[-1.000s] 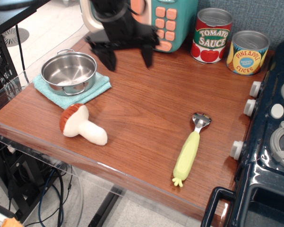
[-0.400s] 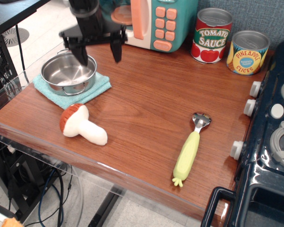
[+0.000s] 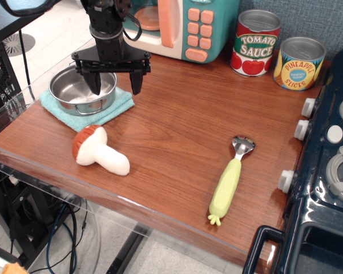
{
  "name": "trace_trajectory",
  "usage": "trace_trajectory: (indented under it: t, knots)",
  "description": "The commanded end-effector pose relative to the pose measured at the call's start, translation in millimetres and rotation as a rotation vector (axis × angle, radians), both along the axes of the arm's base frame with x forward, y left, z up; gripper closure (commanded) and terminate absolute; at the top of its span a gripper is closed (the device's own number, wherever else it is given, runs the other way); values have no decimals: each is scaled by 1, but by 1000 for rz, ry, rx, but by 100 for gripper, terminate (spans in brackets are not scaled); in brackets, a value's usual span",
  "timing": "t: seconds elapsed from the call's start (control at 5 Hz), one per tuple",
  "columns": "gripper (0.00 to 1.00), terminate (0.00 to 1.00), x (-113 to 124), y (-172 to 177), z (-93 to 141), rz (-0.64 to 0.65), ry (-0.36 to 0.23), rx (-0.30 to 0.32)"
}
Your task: Move the pot to the front of the cans
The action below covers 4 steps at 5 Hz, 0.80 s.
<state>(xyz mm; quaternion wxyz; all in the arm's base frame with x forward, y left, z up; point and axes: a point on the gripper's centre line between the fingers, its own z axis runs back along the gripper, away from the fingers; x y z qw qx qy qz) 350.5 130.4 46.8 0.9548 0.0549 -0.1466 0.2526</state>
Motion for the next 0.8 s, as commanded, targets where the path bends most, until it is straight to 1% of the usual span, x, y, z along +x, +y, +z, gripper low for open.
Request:
trace_trajectory:
  t: [0.0,0.2,0.6]
  knots:
    - [100,0,-2,11,7,28,-40,6]
    - [100,0,-2,12,7,27,-51,-7]
    - [100,0,-3,12,6,43,-51,-2]
